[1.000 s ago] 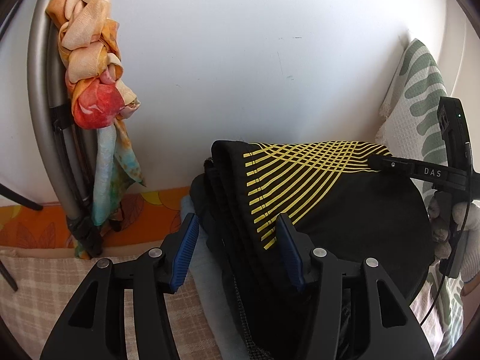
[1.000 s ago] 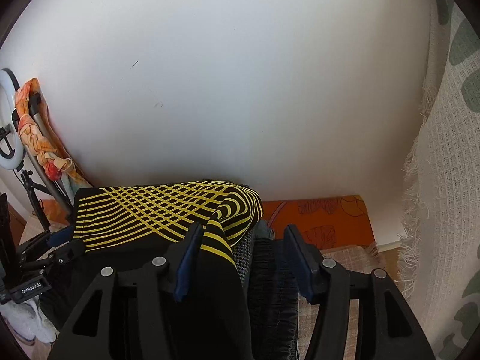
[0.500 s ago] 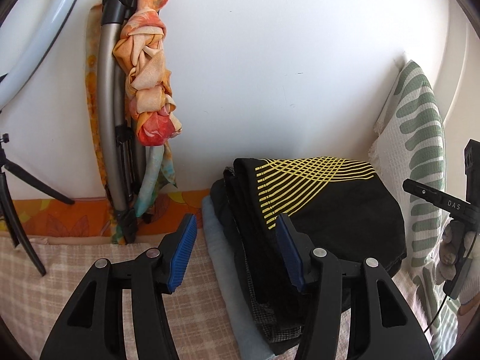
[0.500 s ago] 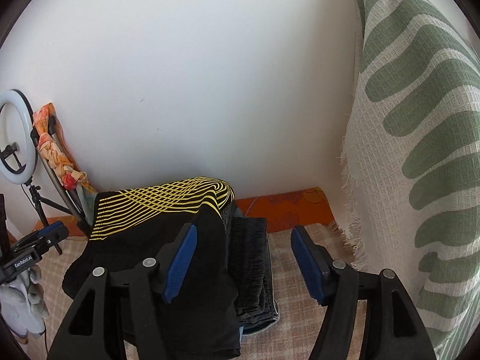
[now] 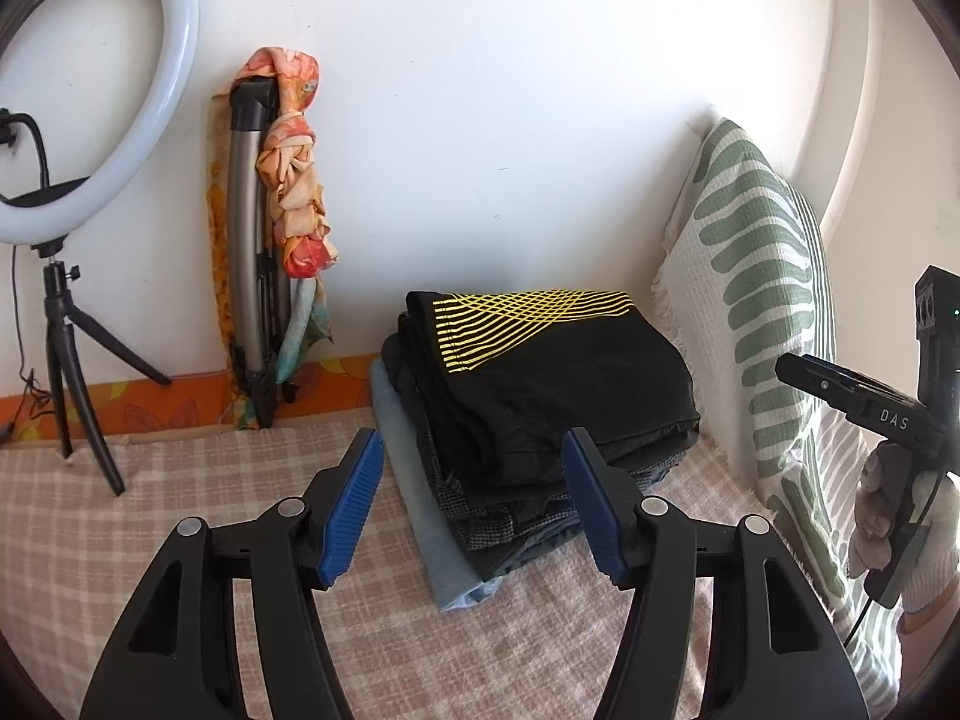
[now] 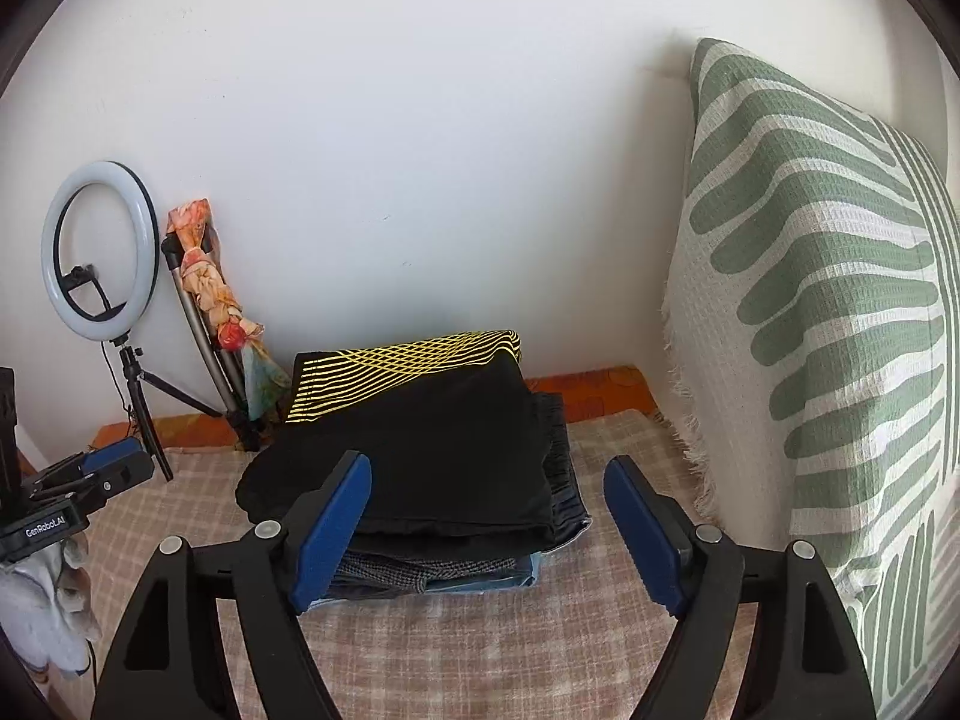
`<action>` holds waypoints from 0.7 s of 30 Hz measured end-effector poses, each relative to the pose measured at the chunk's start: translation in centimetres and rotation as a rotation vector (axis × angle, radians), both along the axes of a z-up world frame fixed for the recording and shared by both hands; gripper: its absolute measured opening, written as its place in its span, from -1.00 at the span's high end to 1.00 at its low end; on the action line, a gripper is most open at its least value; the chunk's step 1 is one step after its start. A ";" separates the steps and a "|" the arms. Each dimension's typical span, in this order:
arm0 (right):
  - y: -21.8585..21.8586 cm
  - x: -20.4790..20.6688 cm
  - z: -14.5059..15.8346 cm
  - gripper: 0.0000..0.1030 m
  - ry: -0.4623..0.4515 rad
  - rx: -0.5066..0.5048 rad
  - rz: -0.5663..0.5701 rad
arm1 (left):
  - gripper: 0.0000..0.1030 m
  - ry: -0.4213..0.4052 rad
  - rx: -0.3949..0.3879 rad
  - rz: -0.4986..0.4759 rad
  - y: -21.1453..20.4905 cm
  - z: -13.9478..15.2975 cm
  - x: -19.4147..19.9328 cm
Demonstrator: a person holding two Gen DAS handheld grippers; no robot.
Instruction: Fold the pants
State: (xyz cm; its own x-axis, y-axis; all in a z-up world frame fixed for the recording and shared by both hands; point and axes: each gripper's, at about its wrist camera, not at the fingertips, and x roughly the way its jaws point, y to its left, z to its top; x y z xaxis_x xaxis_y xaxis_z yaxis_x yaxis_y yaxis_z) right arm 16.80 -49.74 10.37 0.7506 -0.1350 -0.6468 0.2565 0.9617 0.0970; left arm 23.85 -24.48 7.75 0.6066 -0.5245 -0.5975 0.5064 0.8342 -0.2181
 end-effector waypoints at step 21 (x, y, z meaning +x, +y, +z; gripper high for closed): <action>12.4 -10.8 1.2 -0.99 -0.059 -0.166 -0.037 | -0.51 -0.066 0.036 -0.035 4.8 0.6 -12.6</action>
State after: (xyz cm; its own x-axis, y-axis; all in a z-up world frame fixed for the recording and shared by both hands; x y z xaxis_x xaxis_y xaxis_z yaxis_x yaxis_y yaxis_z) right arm 5.98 -37.30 11.59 0.7790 -0.2644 -0.5685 0.2905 0.9557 -0.0464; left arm 11.24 -19.68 8.37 0.6265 -0.5249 -0.5762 0.5479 0.8223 -0.1533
